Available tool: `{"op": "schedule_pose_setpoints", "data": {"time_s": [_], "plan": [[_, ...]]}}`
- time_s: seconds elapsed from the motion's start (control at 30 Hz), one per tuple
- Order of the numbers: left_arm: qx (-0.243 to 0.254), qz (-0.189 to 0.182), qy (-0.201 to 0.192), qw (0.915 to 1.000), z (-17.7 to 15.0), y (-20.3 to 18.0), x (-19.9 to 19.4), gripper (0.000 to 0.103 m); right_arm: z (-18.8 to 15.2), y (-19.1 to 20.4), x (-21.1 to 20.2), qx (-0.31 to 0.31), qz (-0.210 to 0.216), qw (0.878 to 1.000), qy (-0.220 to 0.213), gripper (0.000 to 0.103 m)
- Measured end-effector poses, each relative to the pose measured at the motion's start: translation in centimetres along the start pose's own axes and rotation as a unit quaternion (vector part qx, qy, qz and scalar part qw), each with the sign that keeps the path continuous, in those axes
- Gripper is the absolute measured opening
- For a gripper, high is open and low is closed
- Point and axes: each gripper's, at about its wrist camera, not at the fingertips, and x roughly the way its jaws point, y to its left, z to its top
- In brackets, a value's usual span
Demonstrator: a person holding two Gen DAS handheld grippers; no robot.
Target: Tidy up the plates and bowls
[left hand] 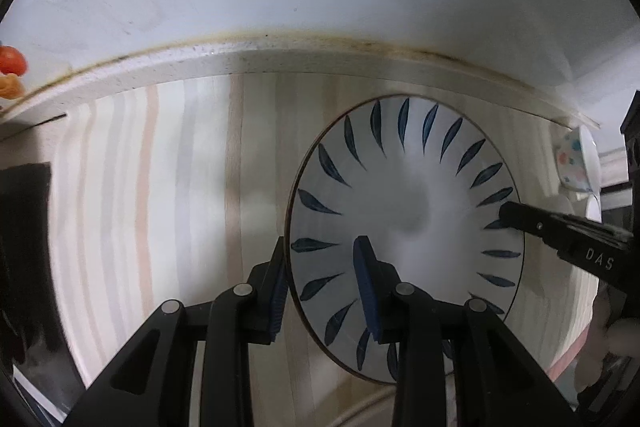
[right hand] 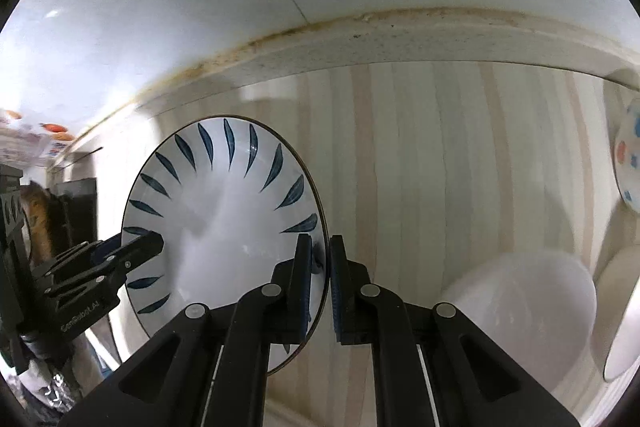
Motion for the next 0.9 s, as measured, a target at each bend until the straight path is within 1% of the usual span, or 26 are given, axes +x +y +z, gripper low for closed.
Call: {"op": "schedule_pose_setpoints", "data": {"time_s": [0.2,0.3,0.33,0.47,0.57,0.67,0.77,0.9], "plan": [[0.012,-0.001,-0.014,0.9998,-4.5,-1.5,-3.9,0.029,-3.5,0.8,-4.2,-0.022,-0.001,1.0,-0.017,0.01],[0.014,-0.007,-0.022,0.9996,-7.1,-2.1,-5.8,0.029,-6.0,1.3,-6.3,-0.032,0.004,0.999,-0.025,0.01],[0.014,-0.009,-0.023,0.9996,-7.3,-1.9,-6.2,0.029,-6.9,1.4,-7.0,-0.035,0.007,0.999,-0.028,0.01],[0.011,-0.014,-0.026,0.9995,-10.4,-1.9,-8.0,0.029,-10.8,2.0,-9.0,-0.039,0.018,0.998,-0.035,0.01],[0.003,-0.017,-0.021,0.9996,-12.6,-1.7,-8.3,0.029,-14.2,2.0,-9.9,-0.043,0.024,0.998,-0.034,0.01],[-0.007,-0.02,-0.013,0.9997,-14.8,-1.6,-8.0,0.029,-17.4,2.0,-9.7,-0.043,0.033,0.998,-0.024,0.01],[-0.003,-0.014,-0.002,0.9999,-16.9,-1.6,-7.5,0.029,-19.6,1.1,-9.2,-0.037,0.042,0.998,-0.015,0.01],[-0.005,-0.002,0.022,0.9997,-18.6,-1.4,-5.6,0.029,-22.3,0.5,-7.5,-0.029,0.049,0.998,0.002,0.01]]}}
